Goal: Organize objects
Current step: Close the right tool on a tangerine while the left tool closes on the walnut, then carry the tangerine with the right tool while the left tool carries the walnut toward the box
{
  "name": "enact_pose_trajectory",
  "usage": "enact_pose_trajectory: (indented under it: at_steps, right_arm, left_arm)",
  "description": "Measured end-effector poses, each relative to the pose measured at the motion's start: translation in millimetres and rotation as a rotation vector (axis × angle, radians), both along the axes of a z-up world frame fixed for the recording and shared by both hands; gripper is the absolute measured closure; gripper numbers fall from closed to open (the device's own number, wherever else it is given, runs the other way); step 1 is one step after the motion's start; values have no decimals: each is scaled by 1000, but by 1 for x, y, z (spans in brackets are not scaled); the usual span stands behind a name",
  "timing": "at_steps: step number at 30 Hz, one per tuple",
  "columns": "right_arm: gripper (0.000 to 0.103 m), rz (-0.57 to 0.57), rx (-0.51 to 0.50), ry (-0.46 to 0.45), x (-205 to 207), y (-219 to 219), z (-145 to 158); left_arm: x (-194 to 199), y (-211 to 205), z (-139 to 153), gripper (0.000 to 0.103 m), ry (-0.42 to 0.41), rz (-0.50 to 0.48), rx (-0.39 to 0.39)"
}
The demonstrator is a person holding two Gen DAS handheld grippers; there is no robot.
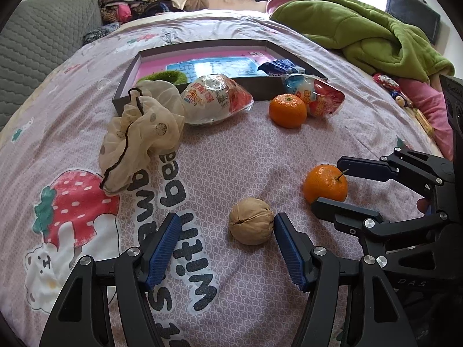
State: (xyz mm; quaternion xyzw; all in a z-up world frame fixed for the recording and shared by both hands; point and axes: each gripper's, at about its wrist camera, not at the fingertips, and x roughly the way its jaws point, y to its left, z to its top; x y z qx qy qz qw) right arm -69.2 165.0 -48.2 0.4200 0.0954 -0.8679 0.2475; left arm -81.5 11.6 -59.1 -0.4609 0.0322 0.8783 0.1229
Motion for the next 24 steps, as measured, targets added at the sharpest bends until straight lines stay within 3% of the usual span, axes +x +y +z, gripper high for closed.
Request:
enact_pose_trajectory:
  at_steps: [4,10,24]
  right_arm:
    - [63,25,-19,3,-2,-1,2]
    - [63,49,-16,10,-5,-5,0]
    - [64,37,-50,-20,-6,-1,-6]
  left_arm:
    - [-2,1,-2,52,-2,-7,7]
    - [-4,1,-3,68,-1,-26,18]
    - [-6,-3,-4,68,3,-38,53]
